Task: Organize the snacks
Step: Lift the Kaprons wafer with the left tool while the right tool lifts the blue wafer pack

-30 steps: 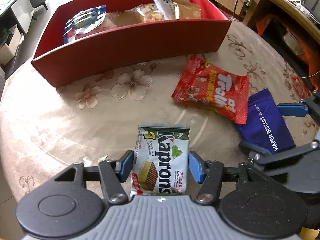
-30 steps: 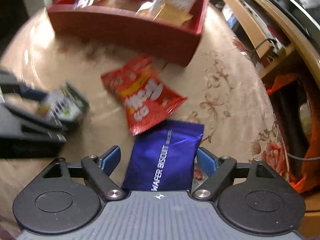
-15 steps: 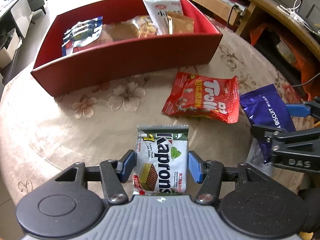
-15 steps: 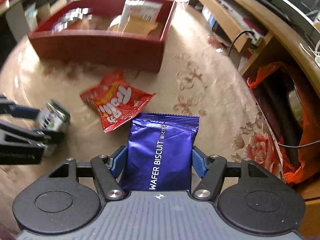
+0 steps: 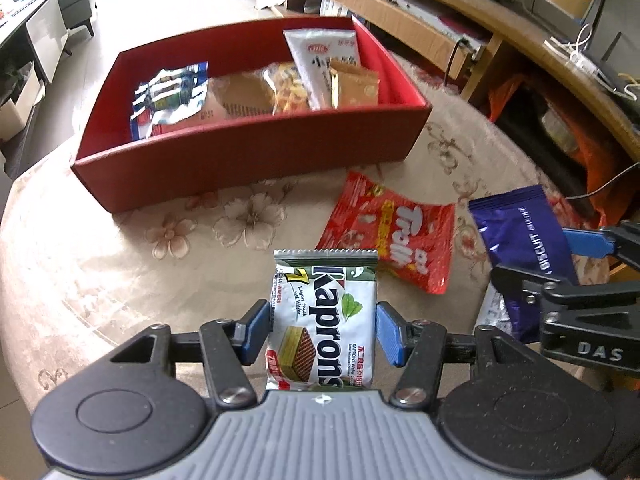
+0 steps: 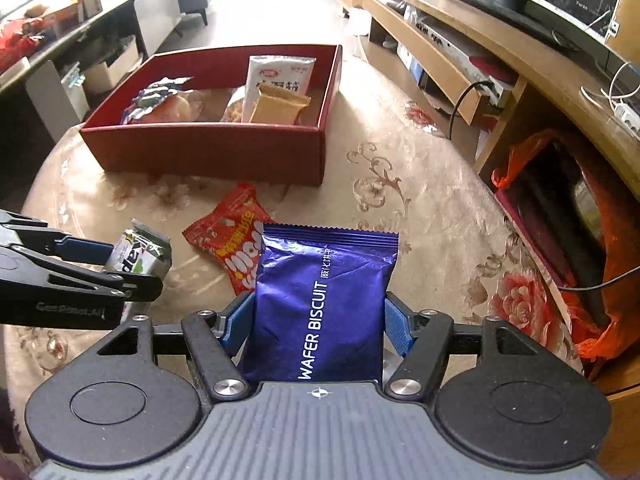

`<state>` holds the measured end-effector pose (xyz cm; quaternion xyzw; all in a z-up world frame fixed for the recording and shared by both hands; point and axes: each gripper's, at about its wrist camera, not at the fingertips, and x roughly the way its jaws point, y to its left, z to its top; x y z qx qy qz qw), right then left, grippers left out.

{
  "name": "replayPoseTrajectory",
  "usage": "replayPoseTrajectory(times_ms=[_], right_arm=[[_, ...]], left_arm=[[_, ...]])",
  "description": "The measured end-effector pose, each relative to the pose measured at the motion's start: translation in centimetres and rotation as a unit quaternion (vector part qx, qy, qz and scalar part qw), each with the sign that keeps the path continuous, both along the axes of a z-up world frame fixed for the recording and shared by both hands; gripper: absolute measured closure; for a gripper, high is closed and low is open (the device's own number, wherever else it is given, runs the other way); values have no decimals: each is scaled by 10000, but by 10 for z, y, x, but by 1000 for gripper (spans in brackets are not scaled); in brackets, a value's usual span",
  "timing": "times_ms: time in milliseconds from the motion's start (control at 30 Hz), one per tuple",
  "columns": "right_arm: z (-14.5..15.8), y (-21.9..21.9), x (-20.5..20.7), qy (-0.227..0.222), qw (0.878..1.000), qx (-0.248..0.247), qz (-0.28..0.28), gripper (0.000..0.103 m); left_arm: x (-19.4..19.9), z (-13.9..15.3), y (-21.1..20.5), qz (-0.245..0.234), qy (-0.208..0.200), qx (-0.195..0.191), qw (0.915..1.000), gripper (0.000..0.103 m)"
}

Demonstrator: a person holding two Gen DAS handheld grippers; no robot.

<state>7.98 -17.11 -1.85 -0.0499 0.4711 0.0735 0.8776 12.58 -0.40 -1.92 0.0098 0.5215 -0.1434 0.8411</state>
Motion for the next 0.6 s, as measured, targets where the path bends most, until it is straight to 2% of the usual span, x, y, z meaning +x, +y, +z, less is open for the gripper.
replayPoseTrajectory(times_ms=[600], right_arm=[[28,21,29,-642,9977,199,-9,30]], left_arm=[[23,47,9,440,-806,-39,9958,48]])
